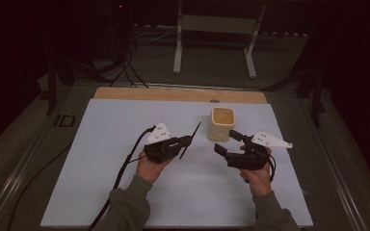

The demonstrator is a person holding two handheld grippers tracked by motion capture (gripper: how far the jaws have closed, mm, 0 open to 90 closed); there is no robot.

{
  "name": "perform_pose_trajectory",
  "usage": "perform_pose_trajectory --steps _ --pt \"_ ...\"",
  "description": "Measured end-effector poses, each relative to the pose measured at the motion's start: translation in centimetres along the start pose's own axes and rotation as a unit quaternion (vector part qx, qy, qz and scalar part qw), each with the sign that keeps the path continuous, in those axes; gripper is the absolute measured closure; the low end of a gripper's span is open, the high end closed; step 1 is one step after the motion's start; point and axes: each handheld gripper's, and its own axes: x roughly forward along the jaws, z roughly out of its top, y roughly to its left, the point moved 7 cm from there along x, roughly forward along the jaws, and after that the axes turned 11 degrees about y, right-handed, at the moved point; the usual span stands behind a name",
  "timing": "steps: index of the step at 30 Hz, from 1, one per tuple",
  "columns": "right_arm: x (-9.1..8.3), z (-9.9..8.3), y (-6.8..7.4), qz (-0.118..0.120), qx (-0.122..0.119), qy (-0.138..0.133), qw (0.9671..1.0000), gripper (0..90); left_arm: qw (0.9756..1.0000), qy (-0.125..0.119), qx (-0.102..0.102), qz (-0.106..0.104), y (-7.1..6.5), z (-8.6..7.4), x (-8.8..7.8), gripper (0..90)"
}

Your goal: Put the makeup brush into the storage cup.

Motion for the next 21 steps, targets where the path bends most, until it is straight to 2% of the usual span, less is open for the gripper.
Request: perform_pose_trajectory --steps 11,18,21 --pt "0.1 0.0 0.2 0.005 0.002 0.002 1.0000 17.2 0.9996 0.000 0.014 -0.023 -1.6 0.4 1.0 86.3" --pt "0.3 -0.1 0.4 0.008 0.004 0.004 1.0000 23.2 0.9990 0.001 0.024 -0.038 -2.7 0.6 1.7 86.3" --pt "0.4 -0.1 0.5 0.010 0.002 0.005 0.9999 29.3 0.9987 0.003 0.029 -0.042 -3.1 0.7 2.0 86.3"
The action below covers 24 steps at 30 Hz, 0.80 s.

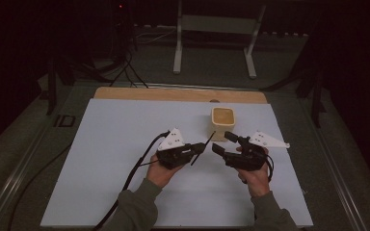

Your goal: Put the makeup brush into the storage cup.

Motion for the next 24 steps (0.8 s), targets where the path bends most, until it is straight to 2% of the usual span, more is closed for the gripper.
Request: perform_pose_trajectory --steps 2,6,10,12,14,15,17,18,20,23,24 --pt "0.0 0.0 0.1 0.005 -0.003 0.000 1.0000 34.5 1.0000 -0.001 0.002 -0.005 -0.3 0.1 0.2 86.3" --pt "-0.1 0.0 0.6 0.019 -0.015 -0.009 0.9997 52.6 1.0000 -0.002 0.006 -0.008 -0.7 0.2 0.6 86.3" --pt "0.0 0.0 0.9 0.030 -0.020 -0.008 0.9993 62.8 0.9999 -0.004 0.010 -0.014 -1.1 0.4 1.1 86.3" --pt "0.0 0.0 1.0 0.035 -0.021 -0.008 0.9991 64.3 0.9997 -0.005 0.016 -0.019 -1.4 0.6 1.2 86.3" --pt "0.2 -0.2 1.3 0.045 -0.028 -0.005 0.9986 80.3 0.9995 -0.010 0.022 -0.021 -1.7 0.6 1.4 85.2" --pt "0.1 -0.2 1.4 0.042 -0.035 -0.009 0.9985 83.7 0.9993 -0.013 0.023 -0.027 -1.9 0.7 1.4 78.9" --pt "0.0 -0.2 1.4 0.037 -0.042 -0.009 0.9984 85.0 0.9994 -0.011 0.020 -0.027 -2.0 0.7 1.6 57.4" --pt "0.0 -0.2 1.5 0.034 -0.050 -0.007 0.9981 85.2 0.9996 -0.001 0.019 -0.023 -2.0 0.5 1.8 57.4" --pt "-0.1 -0.1 1.7 0.017 -0.066 -0.003 0.9977 85.3 0.9997 0.002 0.016 -0.020 -1.9 0.4 1.8 45.6" --pt "-0.1 -0.2 1.6 0.013 -0.068 -0.001 0.9976 85.3 0.9998 0.002 0.009 -0.015 -1.6 0.3 1.7 41.9" --pt "-0.1 -0.2 1.6 0.012 -0.068 0.000 0.9976 85.3 0.9999 0.002 0.008 -0.007 -1.4 0.4 1.5 40.1"
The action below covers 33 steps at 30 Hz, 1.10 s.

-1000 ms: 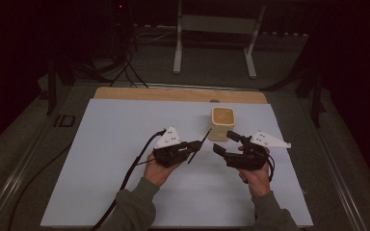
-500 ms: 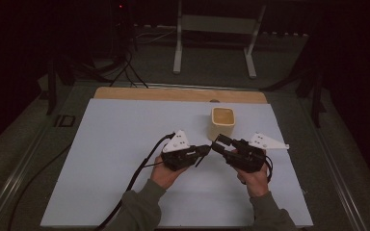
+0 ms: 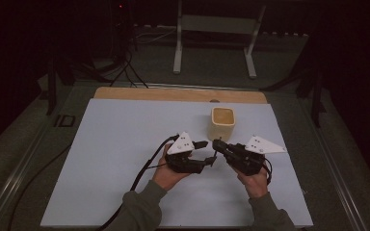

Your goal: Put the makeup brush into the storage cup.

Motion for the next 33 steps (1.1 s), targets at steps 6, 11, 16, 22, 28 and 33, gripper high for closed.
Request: perform_pose_trajectory --steps 6,11,16,22,28,33 --pt "-0.2 0.0 -0.2 -0.008 0.000 -0.001 1.0000 85.4 0.9999 0.000 -0.007 0.014 0.5 0.1 -0.7 32.4" --pt "-0.3 0.0 -0.3 -0.011 -0.001 -0.002 0.9999 85.3 0.9996 0.012 -0.012 0.024 1.0 -0.1 -1.3 28.8" --pt "-0.2 -0.1 -0.3 -0.011 0.000 0.001 0.9999 85.3 0.9983 0.021 -0.021 0.049 1.7 -0.5 -2.1 19.2" --pt "-0.1 -0.2 -0.4 -0.012 0.002 0.002 0.9999 85.3 0.9965 0.022 -0.040 0.070 2.9 -0.9 -3.1 15.5" --pt "-0.1 -0.2 -0.4 -0.011 0.001 0.005 0.9999 85.3 0.9952 0.018 -0.048 0.083 3.6 -1.1 -4.1 15.2" --pt "-0.1 -0.3 -0.5 -0.014 0.002 0.008 0.9999 85.3 0.9942 0.022 -0.054 0.090 4.1 -1.7 -4.6 15.0"
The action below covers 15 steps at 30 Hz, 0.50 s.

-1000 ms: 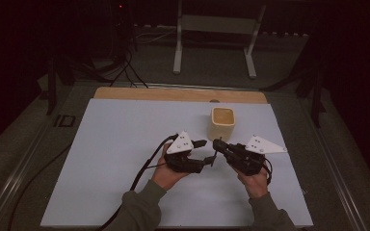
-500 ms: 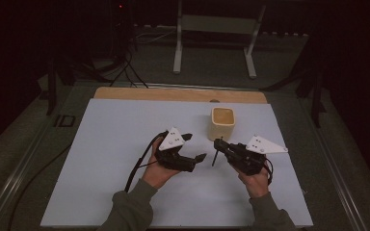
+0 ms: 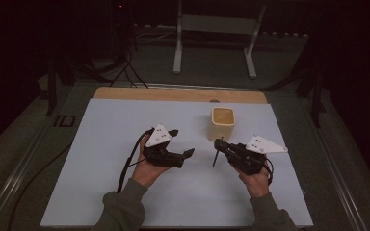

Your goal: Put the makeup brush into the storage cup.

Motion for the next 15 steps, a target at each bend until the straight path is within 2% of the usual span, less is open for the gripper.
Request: perform_pose_trajectory --steps 7,15 --pt "-0.4 0.1 -0.4 -0.005 0.001 -0.002 1.0000 85.3 0.9999 0.003 -0.004 0.011 0.8 -0.6 -1.0 15.0" --pt "-0.5 1.0 -0.5 -0.007 -0.007 -0.003 0.9999 85.3 0.9997 -0.003 -0.011 0.022 1.5 -1.0 -2.2 14.6"
